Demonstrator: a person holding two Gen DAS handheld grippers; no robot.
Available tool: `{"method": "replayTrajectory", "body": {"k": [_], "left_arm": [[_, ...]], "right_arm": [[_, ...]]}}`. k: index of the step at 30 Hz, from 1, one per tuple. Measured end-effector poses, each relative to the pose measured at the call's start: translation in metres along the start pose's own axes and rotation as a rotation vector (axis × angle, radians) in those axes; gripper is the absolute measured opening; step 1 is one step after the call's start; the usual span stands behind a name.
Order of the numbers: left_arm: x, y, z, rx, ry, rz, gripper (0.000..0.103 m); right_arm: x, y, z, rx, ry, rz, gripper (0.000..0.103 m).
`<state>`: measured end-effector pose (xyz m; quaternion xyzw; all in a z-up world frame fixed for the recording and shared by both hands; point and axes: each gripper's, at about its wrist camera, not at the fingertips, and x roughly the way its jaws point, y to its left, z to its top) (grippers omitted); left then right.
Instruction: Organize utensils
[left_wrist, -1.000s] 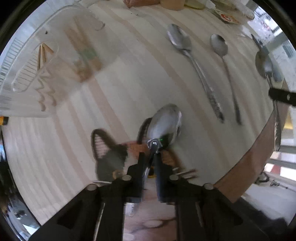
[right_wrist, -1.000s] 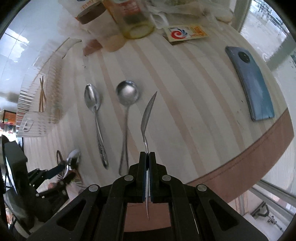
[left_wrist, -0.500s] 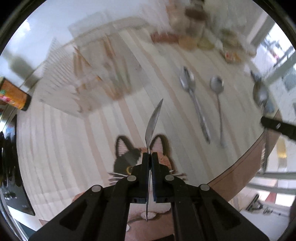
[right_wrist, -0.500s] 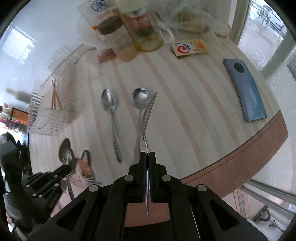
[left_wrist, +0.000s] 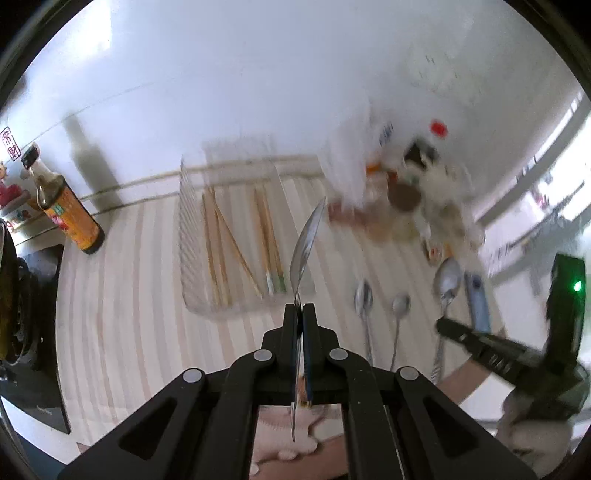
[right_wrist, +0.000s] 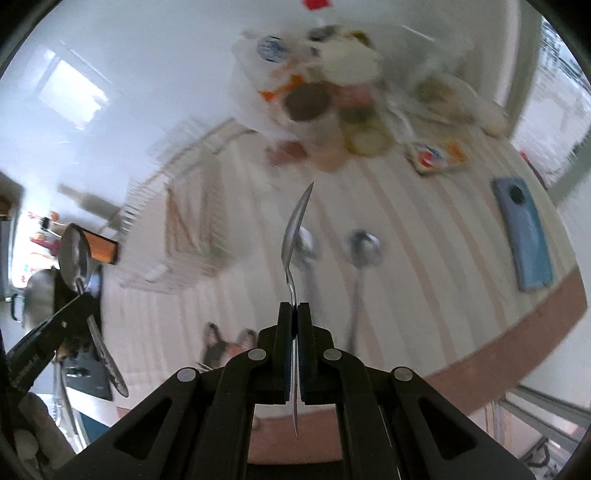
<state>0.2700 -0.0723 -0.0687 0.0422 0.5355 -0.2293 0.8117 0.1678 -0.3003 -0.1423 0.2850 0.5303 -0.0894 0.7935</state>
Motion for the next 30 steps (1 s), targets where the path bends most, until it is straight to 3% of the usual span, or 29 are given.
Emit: {"method": "replayTrajectory", "body": {"k": [5, 10, 15, 20, 21, 23, 24, 26, 28, 30], "left_arm": [[0.007, 0.023, 0.045, -0.069, -0.018, -0.003, 0.0], [0.04, 0.047, 0.081, -0.144, 0.037, -0.007, 0.0], [0.078, 0.073, 0.099, -0.199, 0.119, -0.008, 0.001], [0.092, 0.088, 0.097, -0.2, 0.158, 0.041, 0.002], [0.092, 0.09, 0.096, -0.195, 0.155, 0.056, 0.003], [0.087, 0.091, 0.09, -0.174, 0.139, 0.126, 0.007], [0.085, 0.091, 0.089, -0.165, 0.129, 0.152, 0.012], [0.077, 0.087, 0.083, -0.134, 0.086, 0.24, 0.029], [0.07, 0.083, 0.075, -0.114, 0.038, 0.308, 0.064], [0.059, 0.073, 0.064, -0.108, -0.027, 0.358, 0.071]], "right_arm": [[0.006, 0.051, 0.04, -0.074, -0.032, 0.042, 0.002], [0.03, 0.108, 0.082, -0.127, -0.015, 0.077, 0.002], [0.073, 0.149, 0.112, -0.151, 0.052, 0.08, 0.003], [0.116, 0.159, 0.125, -0.134, 0.134, 0.059, 0.004], [0.121, 0.158, 0.126, -0.129, 0.145, 0.061, 0.006], [0.123, 0.152, 0.126, -0.116, 0.14, 0.062, 0.021], [0.121, 0.145, 0.125, -0.099, 0.131, 0.053, 0.027], [0.114, 0.136, 0.126, -0.085, 0.112, 0.042, 0.027], [0.103, 0.121, 0.123, -0.075, 0.075, 0.012, 0.03], [0.082, 0.098, 0.114, -0.062, 0.024, -0.023, 0.037]]}}
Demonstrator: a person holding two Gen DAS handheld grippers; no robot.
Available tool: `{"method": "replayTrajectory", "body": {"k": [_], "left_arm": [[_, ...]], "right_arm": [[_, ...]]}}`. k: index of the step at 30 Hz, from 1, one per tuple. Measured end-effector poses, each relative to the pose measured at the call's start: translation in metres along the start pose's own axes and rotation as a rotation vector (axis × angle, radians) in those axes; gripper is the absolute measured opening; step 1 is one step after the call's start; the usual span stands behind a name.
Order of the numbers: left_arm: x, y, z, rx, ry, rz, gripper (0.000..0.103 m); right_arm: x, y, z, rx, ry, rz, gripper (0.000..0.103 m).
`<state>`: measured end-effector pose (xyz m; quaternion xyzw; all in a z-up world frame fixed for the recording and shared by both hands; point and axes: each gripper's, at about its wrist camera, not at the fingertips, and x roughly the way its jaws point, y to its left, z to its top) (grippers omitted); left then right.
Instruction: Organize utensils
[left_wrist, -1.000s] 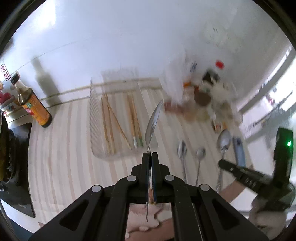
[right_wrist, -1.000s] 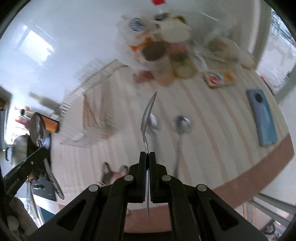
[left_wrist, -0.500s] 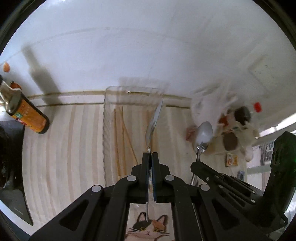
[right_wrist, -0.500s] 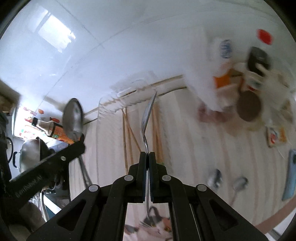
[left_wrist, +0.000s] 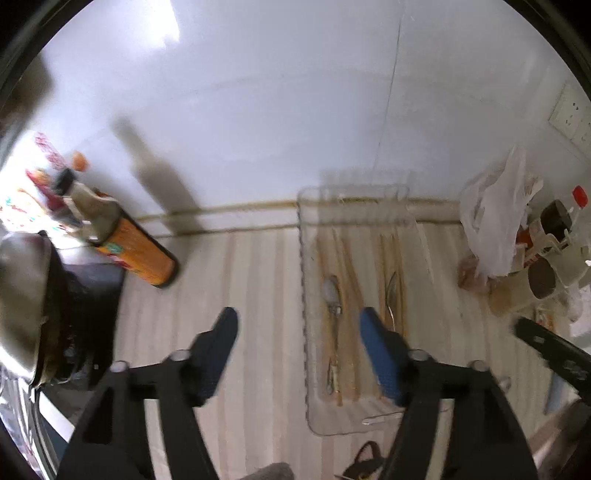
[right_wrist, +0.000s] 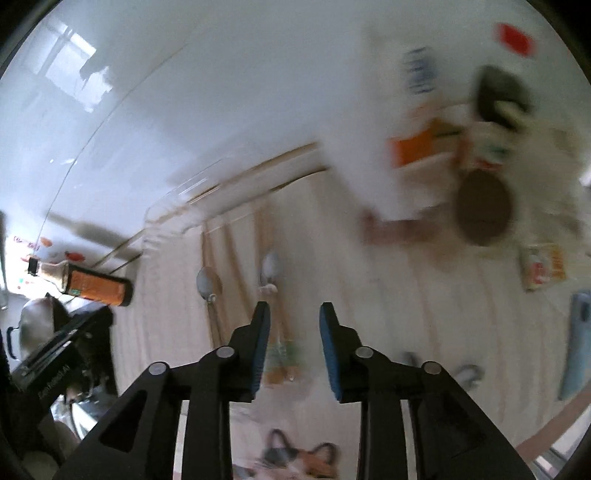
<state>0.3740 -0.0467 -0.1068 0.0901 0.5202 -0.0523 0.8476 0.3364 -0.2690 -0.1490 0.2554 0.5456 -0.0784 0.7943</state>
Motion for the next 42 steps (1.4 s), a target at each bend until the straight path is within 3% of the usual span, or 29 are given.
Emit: {"method": "replayTrajectory", "body": {"k": [2, 4, 6, 8, 14, 18, 23, 25, 27, 31, 36, 39, 42], "left_arm": [[-0.009, -0.004, -0.008, -0.016, -0.047, 0.02, 0.081], [-0.018, -0.01, -0.019, -0.042, -0.085, 0.033, 0.102], [-0.02, -0.022, -0.029, -0.058, -0.08, 0.034, 0.103], [-0.021, -0.036, -0.042, -0.061, -0.07, 0.053, 0.103], [-0.007, -0.091, -0.087, 0.008, 0.002, 0.138, 0.103], [0.007, -0.109, -0.11, 0.037, 0.07, 0.172, 0.103], [0.02, -0.125, -0.129, 0.062, 0.127, 0.201, 0.103], [0.023, -0.133, -0.133, 0.072, 0.144, 0.198, 0.103], [0.029, -0.143, -0.134, 0.086, 0.166, 0.18, 0.103], [0.042, -0.167, -0.133, 0.12, 0.217, 0.125, 0.103], [0.07, -0.205, -0.133, 0.17, 0.312, 0.018, 0.101], [0.087, -0.224, -0.136, 0.198, 0.363, -0.025, 0.086], [0.101, -0.237, -0.139, 0.222, 0.397, -0.046, 0.055]], "right_arm": [[-0.014, -0.02, -0.008, 0.021, -0.043, -0.022, 0.051], [-0.034, -0.044, -0.022, 0.028, -0.11, -0.053, 0.068], [-0.049, -0.071, -0.037, 0.036, -0.158, -0.092, 0.07], [-0.055, -0.098, -0.051, 0.057, -0.145, -0.139, 0.07], [-0.023, -0.167, -0.094, 0.138, 0.016, -0.151, 0.07], [0.02, -0.179, -0.11, 0.142, 0.108, -0.106, 0.057], [0.054, -0.164, -0.112, 0.081, 0.134, -0.113, 0.05], [0.059, -0.147, -0.108, -0.013, 0.088, -0.194, 0.019], [0.063, -0.142, -0.105, -0.057, 0.074, -0.254, 0.0], [0.066, -0.156, -0.1, -0.088, 0.08, -0.243, 0.0], [0.055, -0.203, -0.096, -0.051, 0.091, -0.242, 0.0], [0.051, -0.222, -0.093, -0.025, 0.107, -0.23, 0.0], [0.05, -0.242, -0.091, 0.031, 0.129, -0.173, 0.0]]}}
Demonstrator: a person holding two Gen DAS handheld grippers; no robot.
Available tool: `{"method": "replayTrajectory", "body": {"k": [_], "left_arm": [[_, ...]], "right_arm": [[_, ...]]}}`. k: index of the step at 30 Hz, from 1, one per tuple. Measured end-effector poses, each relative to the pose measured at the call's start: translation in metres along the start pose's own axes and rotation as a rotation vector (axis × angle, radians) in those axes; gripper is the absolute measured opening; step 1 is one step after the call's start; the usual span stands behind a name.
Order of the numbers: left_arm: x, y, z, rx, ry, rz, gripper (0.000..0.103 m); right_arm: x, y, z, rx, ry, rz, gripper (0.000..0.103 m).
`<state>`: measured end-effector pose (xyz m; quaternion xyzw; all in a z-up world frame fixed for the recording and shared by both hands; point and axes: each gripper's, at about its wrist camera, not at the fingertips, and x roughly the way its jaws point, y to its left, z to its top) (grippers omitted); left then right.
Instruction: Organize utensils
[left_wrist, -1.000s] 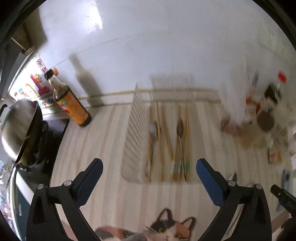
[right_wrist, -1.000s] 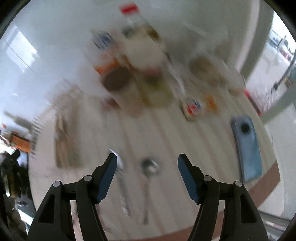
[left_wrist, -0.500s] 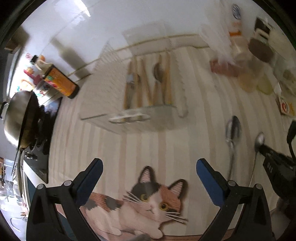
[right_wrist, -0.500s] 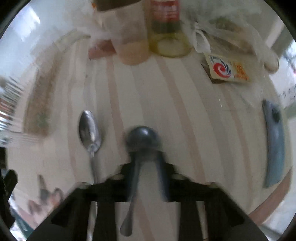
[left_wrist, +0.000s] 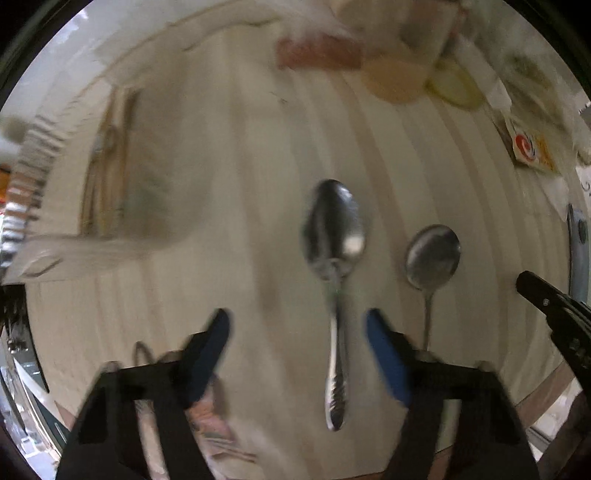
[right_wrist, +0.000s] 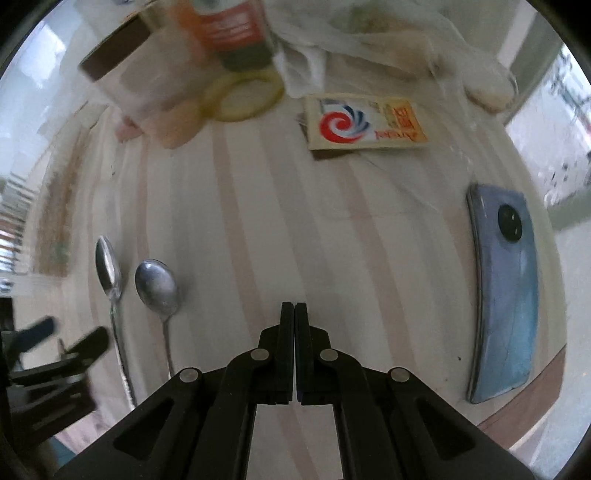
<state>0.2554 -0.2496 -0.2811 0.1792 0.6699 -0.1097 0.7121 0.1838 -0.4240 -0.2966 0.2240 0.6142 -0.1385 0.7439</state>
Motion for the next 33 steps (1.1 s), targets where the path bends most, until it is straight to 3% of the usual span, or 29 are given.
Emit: {"method": "replayTrajectory", "body": {"k": [2, 4, 5, 8, 10, 15, 20, 25, 26, 28, 33], "left_arm": [[-0.001, -0.002, 0.003, -0.003, -0.022, -0.014, 0.039], [-0.002, -0.005, 0.005, 0.001, -0.023, -0.049, 0.006], [-0.002, -0.007, 0.005, 0.001, -0.021, -0.044, 0.004], [-0.003, -0.006, 0.002, 0.002, -0.033, -0.023, 0.004], [-0.004, 0.0, -0.007, -0.018, -0.033, -0.012, 0.004], [-0.004, 0.029, -0.042, -0.098, -0.026, 0.038, 0.004], [-0.003, 0.067, -0.074, -0.199, -0.015, 0.086, 0.004], [-0.003, 0.096, -0.086, -0.289, -0.021, 0.102, 0.004], [-0.004, 0.1, -0.087, -0.296, -0.024, 0.104, 0.004], [-0.003, 0.106, -0.087, -0.307, -0.028, 0.106, 0.004], [-0.002, 0.116, -0.092, -0.316, -0.039, 0.105, 0.004]], "right_arm": [[0.002, -0.009, 0.002, 0.038, 0.015, 0.045, 0.0], [0.002, -0.016, 0.003, 0.072, 0.027, 0.098, 0.003], [0.002, -0.02, 0.003, 0.079, 0.031, 0.115, 0.004], [-0.001, -0.015, 0.0, 0.079, 0.021, 0.166, 0.021], [-0.002, -0.009, -0.004, 0.068, 0.01, 0.201, 0.042], [-0.009, 0.026, -0.003, -0.023, -0.032, 0.237, 0.057], [-0.001, 0.071, 0.001, -0.135, -0.045, 0.185, 0.06], [0.011, 0.115, 0.002, -0.232, -0.073, 0.026, 0.063], [0.013, 0.122, 0.001, -0.24, -0.078, -0.006, 0.061], [0.016, 0.136, -0.003, -0.278, -0.101, -0.093, 0.044], [0.017, 0.143, -0.004, -0.273, -0.114, -0.111, 0.044]]}}
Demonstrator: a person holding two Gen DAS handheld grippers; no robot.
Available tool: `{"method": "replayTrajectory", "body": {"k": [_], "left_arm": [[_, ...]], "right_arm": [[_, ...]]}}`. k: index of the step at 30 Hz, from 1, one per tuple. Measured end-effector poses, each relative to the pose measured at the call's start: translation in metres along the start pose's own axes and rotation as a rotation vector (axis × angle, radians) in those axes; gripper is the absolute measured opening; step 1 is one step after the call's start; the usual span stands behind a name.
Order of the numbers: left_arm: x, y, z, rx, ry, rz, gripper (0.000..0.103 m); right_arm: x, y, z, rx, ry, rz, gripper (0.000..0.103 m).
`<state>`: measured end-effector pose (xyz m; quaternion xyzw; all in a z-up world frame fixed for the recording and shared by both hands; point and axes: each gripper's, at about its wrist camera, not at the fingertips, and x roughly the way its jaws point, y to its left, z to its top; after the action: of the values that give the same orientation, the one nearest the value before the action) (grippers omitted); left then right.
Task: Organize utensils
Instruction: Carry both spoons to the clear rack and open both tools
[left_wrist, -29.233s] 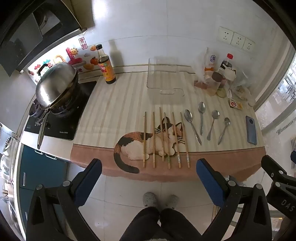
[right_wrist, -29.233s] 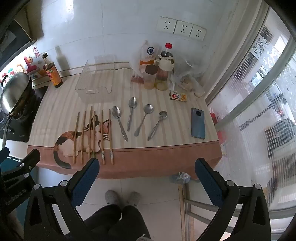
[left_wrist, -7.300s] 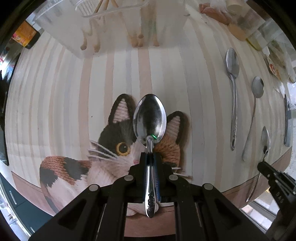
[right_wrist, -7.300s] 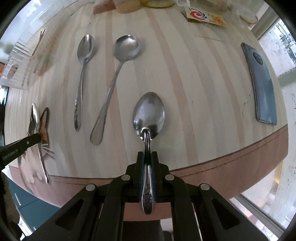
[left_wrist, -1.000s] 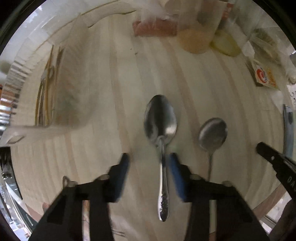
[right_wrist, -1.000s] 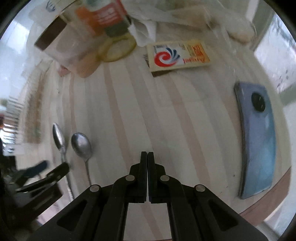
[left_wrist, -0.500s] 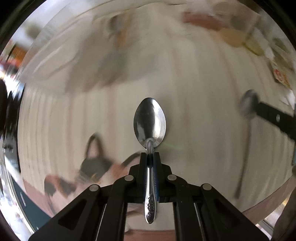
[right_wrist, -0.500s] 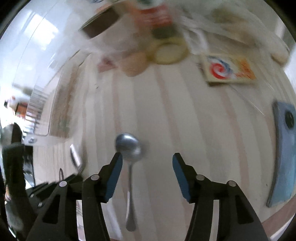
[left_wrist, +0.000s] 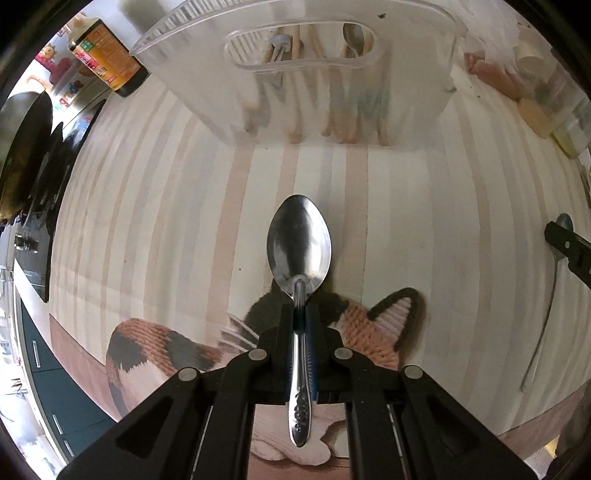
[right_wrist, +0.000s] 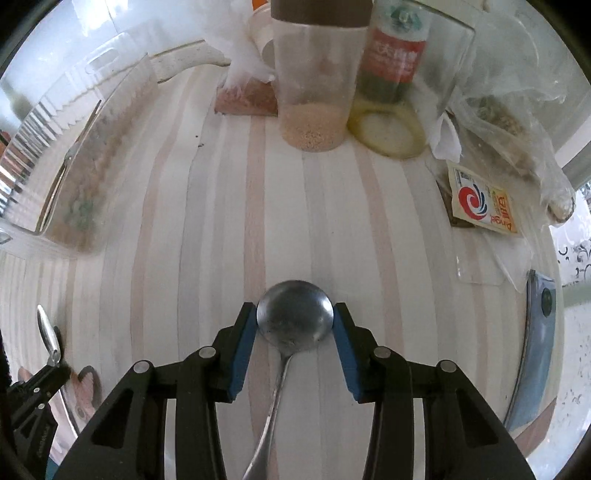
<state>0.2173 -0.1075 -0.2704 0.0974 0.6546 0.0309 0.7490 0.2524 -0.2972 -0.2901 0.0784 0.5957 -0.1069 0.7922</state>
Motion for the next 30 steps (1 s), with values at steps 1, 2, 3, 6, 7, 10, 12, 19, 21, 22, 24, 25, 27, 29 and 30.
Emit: {"method": "replayTrajectory", "body": {"k": [1, 2, 3, 6, 7, 10, 12, 19, 21, 22, 24, 25, 27, 29, 30], "left_arm": [[0.0, 0.001, 0.0, 0.001, -0.001, 0.0, 0.004], [-0.001, 0.002, -0.001, 0.003, -0.005, -0.001, 0.004], [0.001, 0.006, 0.005, 0.006, -0.007, -0.002, 0.004], [-0.002, 0.017, 0.01, 0.012, -0.024, -0.01, 0.004], [-0.005, 0.02, 0.012, 0.015, -0.031, -0.011, 0.004], [-0.018, 0.021, 0.01, 0.019, -0.057, -0.019, 0.004], [-0.029, 0.024, 0.01, 0.02, -0.08, -0.024, 0.004], [-0.07, 0.037, 0.011, 0.017, -0.159, -0.044, 0.004], [-0.083, 0.043, 0.014, 0.01, -0.183, -0.054, 0.004], [-0.088, 0.042, 0.015, 0.007, -0.191, -0.058, 0.004], [-0.101, 0.045, 0.019, 0.0, -0.216, -0.063, 0.004], [-0.108, 0.047, 0.021, -0.003, -0.227, -0.067, 0.004], [-0.119, 0.05, 0.024, -0.007, -0.252, -0.068, 0.004], [-0.129, 0.054, 0.028, -0.006, -0.274, -0.068, 0.004], [-0.135, 0.055, 0.031, -0.005, -0.286, -0.068, 0.004]], "right_arm": [[0.0, 0.0, -0.001, -0.001, 0.0, -0.002, 0.044], [-0.001, -0.003, -0.001, 0.003, 0.0, -0.001, 0.044], [-0.001, -0.004, -0.001, 0.008, 0.001, 0.0, 0.043], [-0.002, -0.003, -0.002, 0.031, 0.004, 0.015, 0.043], [-0.003, -0.01, -0.001, 0.037, 0.006, 0.021, 0.043], [-0.009, -0.019, -0.005, 0.06, 0.007, 0.042, 0.043], [-0.014, -0.02, -0.007, 0.064, 0.0, 0.051, 0.043], [-0.046, -0.032, -0.013, 0.068, -0.049, 0.086, 0.043], [-0.056, -0.032, -0.008, 0.073, -0.069, 0.097, 0.043], [-0.063, -0.032, -0.007, 0.076, -0.082, 0.105, 0.043], [-0.075, -0.033, -0.002, 0.082, -0.105, 0.123, 0.043], [-0.081, -0.033, 0.001, 0.083, -0.117, 0.13, 0.043], [-0.095, -0.032, 0.008, 0.081, -0.14, 0.147, 0.043], [-0.103, -0.025, 0.017, 0.076, -0.156, 0.159, 0.043], [-0.112, -0.022, 0.021, 0.072, -0.171, 0.168, 0.043]]}}
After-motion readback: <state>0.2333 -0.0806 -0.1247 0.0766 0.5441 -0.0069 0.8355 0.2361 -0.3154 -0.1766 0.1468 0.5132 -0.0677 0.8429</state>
